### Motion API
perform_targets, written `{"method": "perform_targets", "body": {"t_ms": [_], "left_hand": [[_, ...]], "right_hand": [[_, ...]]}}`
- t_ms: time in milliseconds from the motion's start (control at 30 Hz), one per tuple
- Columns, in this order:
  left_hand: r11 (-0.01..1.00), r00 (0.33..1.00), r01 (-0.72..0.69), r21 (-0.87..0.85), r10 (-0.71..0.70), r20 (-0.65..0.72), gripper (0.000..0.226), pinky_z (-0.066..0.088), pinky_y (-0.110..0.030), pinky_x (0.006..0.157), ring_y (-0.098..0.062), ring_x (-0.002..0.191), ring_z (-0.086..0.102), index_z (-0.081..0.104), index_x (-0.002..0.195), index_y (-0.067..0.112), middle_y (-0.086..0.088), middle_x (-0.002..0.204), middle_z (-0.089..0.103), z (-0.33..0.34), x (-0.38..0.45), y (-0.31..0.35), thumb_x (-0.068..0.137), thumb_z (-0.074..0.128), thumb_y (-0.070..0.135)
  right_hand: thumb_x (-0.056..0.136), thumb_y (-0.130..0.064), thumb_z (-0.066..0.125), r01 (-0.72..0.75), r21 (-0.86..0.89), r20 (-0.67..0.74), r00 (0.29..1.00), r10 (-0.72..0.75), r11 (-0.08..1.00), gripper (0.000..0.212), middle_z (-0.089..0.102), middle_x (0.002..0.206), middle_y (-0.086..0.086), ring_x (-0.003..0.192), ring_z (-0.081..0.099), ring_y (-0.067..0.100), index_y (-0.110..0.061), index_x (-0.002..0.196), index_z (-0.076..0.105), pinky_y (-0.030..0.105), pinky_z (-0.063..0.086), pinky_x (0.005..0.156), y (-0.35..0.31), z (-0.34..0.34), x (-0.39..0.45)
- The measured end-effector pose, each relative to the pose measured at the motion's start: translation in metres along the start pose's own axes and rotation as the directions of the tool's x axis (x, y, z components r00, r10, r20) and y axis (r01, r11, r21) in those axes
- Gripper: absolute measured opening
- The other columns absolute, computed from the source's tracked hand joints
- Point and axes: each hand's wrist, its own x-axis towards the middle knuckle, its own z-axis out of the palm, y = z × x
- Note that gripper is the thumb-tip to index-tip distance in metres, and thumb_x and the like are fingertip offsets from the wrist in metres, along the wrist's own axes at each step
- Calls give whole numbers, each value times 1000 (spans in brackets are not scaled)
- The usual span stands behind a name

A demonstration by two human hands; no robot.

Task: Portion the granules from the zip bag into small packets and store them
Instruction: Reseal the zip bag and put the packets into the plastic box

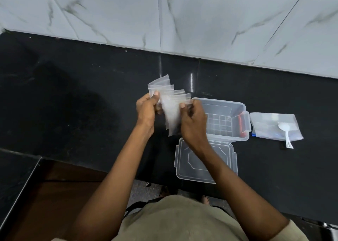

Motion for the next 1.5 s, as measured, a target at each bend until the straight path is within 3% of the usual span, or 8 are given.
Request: {"method": "perform_targets", "body": {"t_ms": [133, 300, 467, 633, 900, 1133, 1267, 1500], "left_hand": [[988, 997, -82, 127, 83, -4, 42, 48, -34, 54, -22, 61, 52, 57, 77, -6, -12, 69, 57, 37, -7, -9, 99, 60, 31], [829, 969, -245, 503, 225, 101, 40, 42, -21, 50, 0, 54, 57, 56, 72, 8, -1, 65, 59, 88, -30, -20, 102, 57, 34], [643, 977, -187, 743, 41, 211, 27, 42, -36, 82, -39, 105, 61, 53, 113, 0, -23, 112, 64, 128, -47, -33, 103, 44, 24], [552, 967, -180, 814, -53, 249, 31, 57, -41, 74, -31, 93, 66, 37, 104, 11, -13, 100, 64, 133, -55, -36, 81, 56, 2], [-174, 902, -361, 916, 182, 390, 28, 43, -29, 61, -21, 86, 74, 56, 113, 7, -5, 96, 74, 140, -44, -62, 91, 65, 21], [-193, 896, -407, 893, 107, 432, 48, 56, -32, 78, -26, 105, 72, 45, 133, -3, -13, 118, 71, 148, -26, -60, 92, 68, 6], [-271, 878, -399, 876, 163, 450, 65, 47, -23, 64, -14, 97, 67, 40, 127, 7, -9, 122, 57, 144, -28, -55, 80, 83, 22], [-259, 786, -560, 787, 135, 603, 41, 55, -32, 78, -24, 104, 67, 57, 125, 9, -11, 121, 65, 137, -27, -49, 87, 72, 8]], "right_hand": [[104, -32, 53, -61, 37, -169, 983, 67, 997, 20, 60, 83, 0, 75, 54, 12, -17, 91, 52, 43, 51, 72, 7, -50, 11], [103, -33, 49, -234, -107, -332, 924, 187, 966, 23, 52, 80, -6, 72, 48, 13, -15, 88, 49, 40, 44, 73, 28, -108, 28], [105, -30, 48, -348, -254, -297, 916, 270, 902, 25, 62, 95, 12, 94, 58, 35, -6, 100, 51, 36, 38, 75, 47, -126, 31], [101, -19, 53, -318, -446, -228, 944, 237, 837, 26, 65, 111, 22, 100, 60, 40, -1, 119, 51, 35, 38, 76, 49, -125, 28], [96, -12, 66, -207, -749, -57, 967, 250, 629, 49, 66, 120, 19, 101, 69, 35, 0, 137, 44, 39, 54, 79, 45, -117, 34], [97, -9, 65, -190, -817, -2, 945, 326, 545, 56, 66, 125, 20, 107, 69, 37, -2, 145, 36, 43, 57, 87, 49, -111, 50], [96, -8, 66, -132, -845, 27, 957, 288, 518, 62, 62, 135, 19, 114, 68, 35, 0, 149, 35, 41, 57, 93, 53, -110, 51], [93, -11, 73, -25, -885, 32, 993, 115, 464, 55, 61, 134, 21, 118, 65, 33, 0, 141, 48, 36, 54, 97, 49, -113, 50]]}}
